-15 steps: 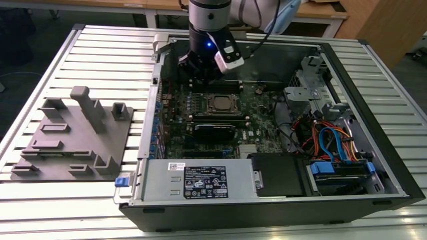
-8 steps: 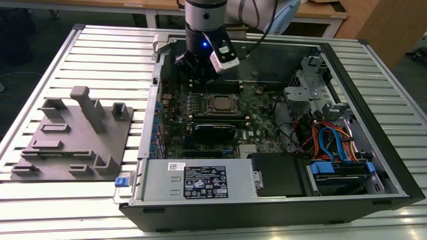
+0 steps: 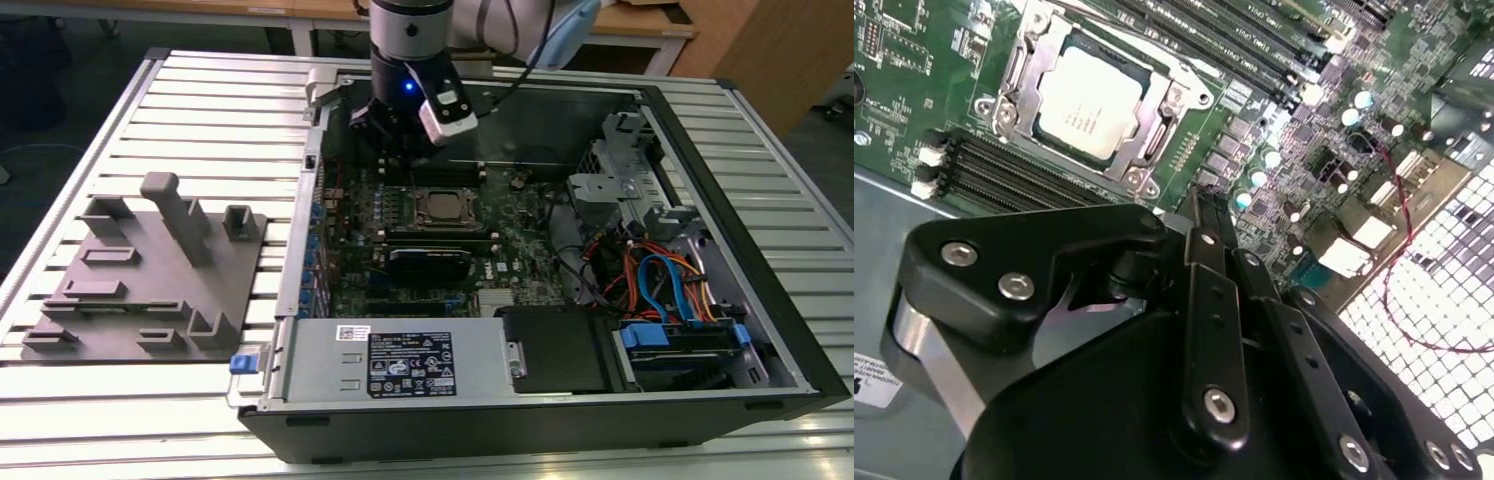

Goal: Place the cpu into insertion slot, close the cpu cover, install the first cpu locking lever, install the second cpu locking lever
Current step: 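Install the first cpu locking lever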

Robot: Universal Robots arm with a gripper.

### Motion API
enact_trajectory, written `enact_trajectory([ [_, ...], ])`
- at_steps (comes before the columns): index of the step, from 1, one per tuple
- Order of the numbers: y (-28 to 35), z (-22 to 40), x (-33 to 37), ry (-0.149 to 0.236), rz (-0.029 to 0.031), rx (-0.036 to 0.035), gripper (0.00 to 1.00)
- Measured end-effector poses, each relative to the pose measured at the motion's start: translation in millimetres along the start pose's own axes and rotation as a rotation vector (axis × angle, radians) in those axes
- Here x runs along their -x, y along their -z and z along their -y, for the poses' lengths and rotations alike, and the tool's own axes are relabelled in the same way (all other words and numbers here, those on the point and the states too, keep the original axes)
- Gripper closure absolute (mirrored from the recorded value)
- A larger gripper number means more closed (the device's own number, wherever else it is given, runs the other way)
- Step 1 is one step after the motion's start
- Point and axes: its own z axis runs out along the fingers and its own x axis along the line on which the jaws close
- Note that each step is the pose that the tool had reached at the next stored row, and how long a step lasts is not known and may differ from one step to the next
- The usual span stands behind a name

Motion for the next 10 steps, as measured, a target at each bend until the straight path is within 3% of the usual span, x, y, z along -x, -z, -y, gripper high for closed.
enact_trajectory([
  [10, 0.1, -14.4, -7.7, 0.0, 0.0001, -0.0003, 0.89],
])
